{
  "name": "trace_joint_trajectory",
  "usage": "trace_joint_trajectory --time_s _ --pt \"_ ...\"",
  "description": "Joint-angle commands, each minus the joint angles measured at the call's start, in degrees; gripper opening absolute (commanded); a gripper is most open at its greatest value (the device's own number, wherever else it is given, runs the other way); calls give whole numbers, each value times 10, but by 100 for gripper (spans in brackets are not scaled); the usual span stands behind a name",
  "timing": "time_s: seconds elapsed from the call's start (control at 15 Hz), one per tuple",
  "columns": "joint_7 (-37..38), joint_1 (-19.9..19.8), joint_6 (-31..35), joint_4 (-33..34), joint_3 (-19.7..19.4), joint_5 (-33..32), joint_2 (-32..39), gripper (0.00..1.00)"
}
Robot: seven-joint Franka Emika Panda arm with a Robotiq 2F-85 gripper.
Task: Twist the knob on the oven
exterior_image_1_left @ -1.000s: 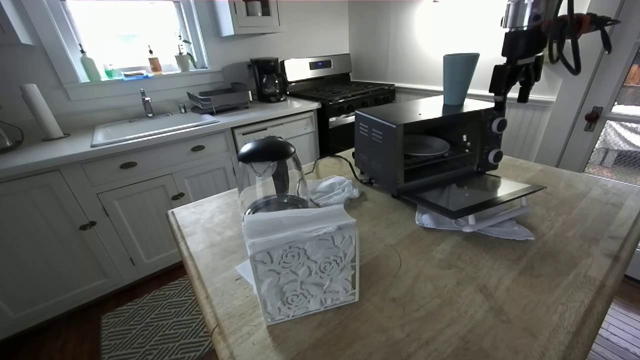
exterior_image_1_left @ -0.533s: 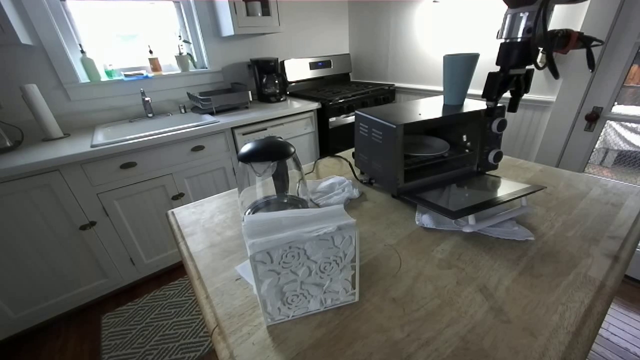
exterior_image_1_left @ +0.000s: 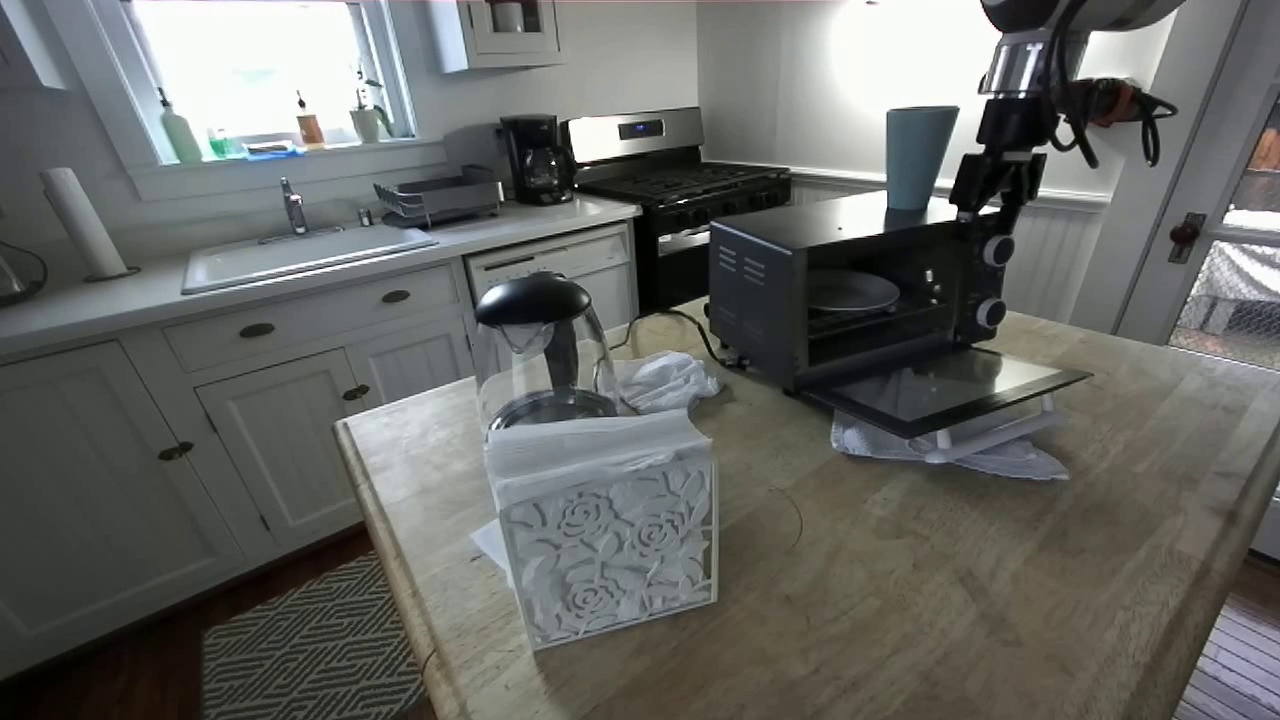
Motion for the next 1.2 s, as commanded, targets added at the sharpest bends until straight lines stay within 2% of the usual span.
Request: trace_joint_trajectory --time_s 0.0,0.73,1.13 --pt "-19 -16 -9 32 12 16 25 100" --pt "1 -30 -26 61 4 8 54 100" --pt "3 -46 -61 91 10 17 80 100"
